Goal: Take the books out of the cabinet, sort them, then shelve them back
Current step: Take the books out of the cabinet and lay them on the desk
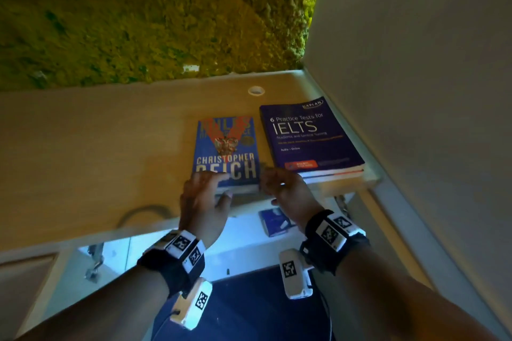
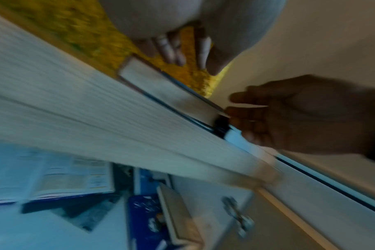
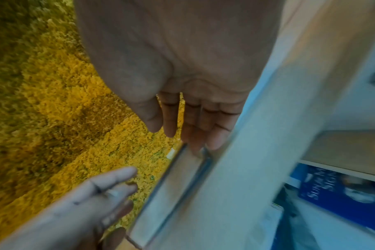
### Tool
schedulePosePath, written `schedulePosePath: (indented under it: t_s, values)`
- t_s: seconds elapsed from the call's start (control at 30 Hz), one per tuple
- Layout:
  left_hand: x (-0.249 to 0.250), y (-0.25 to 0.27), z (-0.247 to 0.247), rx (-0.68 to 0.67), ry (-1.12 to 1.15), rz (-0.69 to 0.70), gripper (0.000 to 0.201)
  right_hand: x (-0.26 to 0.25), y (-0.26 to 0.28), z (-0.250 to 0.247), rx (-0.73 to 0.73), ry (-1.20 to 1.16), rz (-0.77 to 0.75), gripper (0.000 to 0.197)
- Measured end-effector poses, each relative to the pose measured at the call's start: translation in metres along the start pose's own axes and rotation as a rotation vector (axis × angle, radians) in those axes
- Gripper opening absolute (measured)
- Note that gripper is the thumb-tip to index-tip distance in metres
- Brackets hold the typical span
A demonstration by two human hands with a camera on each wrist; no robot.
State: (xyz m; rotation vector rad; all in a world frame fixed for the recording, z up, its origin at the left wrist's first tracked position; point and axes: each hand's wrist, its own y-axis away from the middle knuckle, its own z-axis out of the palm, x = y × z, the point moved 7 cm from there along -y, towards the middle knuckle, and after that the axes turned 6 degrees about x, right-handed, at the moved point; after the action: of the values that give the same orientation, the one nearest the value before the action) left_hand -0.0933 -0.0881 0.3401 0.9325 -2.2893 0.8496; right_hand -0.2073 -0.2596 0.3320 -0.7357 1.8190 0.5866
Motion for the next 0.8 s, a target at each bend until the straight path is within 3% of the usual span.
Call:
schedulePosePath:
  t_s: [0.1,0.23,0.4,0.53,0.63,0.77,0.8]
  values:
    - [0.040,0.042,0.029,-0.219,0.215,0.044,0.021,0.047,0.033,-0.014,-0.041,-0.021,0.129,0.017]
    - [0.028,0.080,0.107,-0.448,0.300,-0.214,0.018,0.124,0.054,-0.036,-0.082,0.009,0.258,0.018]
    - [-0.040,0.081,0.210,-0.532,0.421,-0.607,0.019,0.211,0.011,-0.059,-0.052,0.114,0.339,0.017]
    - [-0.102,0.039,0.293,-0.576,0.348,-0.600,0.018,0.285,-0.061,-0.056,-0.018,0.351,0.311,0.031]
    - [-0.154,0.011,0.355,-0.559,0.286,-0.598,0.018,0.338,-0.110,-0.048,0.057,0.407,0.290,0.026]
    - [-0.227,-0.021,0.429,-0.495,0.229,-0.585,0.058,0.372,-0.155,-0.041,0.192,0.569,0.216,0.039]
    - [-0.240,-0.027,0.443,-0.470,0.231,-0.588,0.057,0.380,-0.162,-0.036,0.202,0.620,0.212,0.042]
